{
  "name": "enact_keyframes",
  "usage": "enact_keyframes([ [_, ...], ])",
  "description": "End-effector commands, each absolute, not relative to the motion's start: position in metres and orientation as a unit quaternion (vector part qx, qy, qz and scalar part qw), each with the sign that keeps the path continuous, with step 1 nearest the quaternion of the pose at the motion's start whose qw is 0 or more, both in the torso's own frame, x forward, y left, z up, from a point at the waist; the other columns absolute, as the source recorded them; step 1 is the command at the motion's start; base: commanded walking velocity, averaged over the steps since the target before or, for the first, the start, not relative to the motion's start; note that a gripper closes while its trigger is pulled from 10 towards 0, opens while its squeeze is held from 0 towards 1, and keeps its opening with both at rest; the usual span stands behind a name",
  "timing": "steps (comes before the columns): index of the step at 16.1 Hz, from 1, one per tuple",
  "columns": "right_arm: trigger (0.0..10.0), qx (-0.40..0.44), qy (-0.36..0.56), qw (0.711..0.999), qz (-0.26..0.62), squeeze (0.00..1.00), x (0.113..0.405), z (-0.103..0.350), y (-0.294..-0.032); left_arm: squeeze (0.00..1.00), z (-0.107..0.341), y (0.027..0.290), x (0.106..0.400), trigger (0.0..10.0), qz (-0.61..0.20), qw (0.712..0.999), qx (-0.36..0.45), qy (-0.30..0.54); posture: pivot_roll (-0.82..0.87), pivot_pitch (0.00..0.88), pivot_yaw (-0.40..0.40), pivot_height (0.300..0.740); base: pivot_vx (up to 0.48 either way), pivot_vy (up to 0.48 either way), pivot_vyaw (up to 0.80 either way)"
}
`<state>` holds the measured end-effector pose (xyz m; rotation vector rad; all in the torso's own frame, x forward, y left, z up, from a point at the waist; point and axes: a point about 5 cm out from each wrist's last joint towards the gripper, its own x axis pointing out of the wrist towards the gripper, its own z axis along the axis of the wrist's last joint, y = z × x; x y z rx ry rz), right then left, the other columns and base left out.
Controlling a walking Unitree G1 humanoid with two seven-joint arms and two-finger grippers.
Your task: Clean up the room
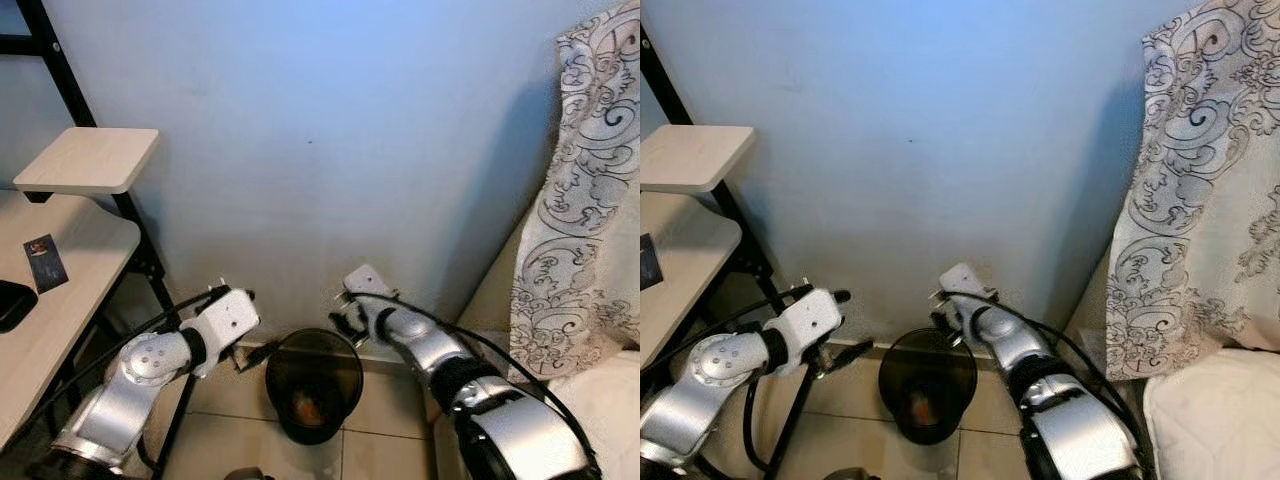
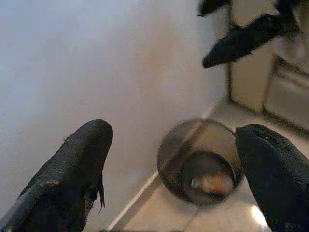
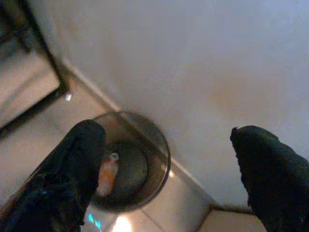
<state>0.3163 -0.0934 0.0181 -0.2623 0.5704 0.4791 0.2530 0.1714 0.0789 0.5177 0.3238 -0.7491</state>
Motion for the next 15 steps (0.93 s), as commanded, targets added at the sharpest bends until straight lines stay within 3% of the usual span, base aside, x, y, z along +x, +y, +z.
enact_keyframes([
  [1, 10.0, -0.094, 0.245, 0.944, 0.200, 1.00, 0.325, 0.029, -0.105, 0.00, 0.087, 0.174, 0.258, 10.0, -0.326, 0.908, 0.227, 0.135, 0.09, 0.000, -0.016, 0.740, 0.000, 0.000, 0.00],
  [3, 10.0, -0.044, 0.197, 0.969, 0.144, 1.00, 0.327, 0.042, -0.126, 0.00, 0.090, 0.165, 0.260, 10.0, -0.282, 0.936, 0.178, 0.113, 0.07, 0.000, -0.003, 0.740, 0.000, 0.000, 0.00],
  [7, 10.0, 0.021, 0.102, 0.994, 0.026, 1.00, 0.312, 0.077, -0.158, 0.00, 0.086, 0.163, 0.268, 10.0, -0.159, 0.970, 0.152, 0.102, 0.02, 0.000, 0.029, 0.740, 0.000, 0.000, -0.70],
  [10, 10.0, 0.028, 0.059, 0.998, 0.011, 1.00, 0.299, 0.098, -0.155, 0.00, 0.094, 0.158, 0.272, 10.0, -0.135, 0.981, 0.118, 0.079, 0.00, 0.000, 0.036, 0.740, 0.000, 0.000, -0.73],
  [15, 10.0, 0.048, 0.083, 0.995, 0.005, 1.00, 0.287, 0.105, -0.154, 0.00, 0.094, 0.157, 0.275, 10.0, -0.112, 0.986, 0.098, 0.074, 0.00, 0.000, 0.014, 0.740, 0.000, 0.000, -0.78],
])
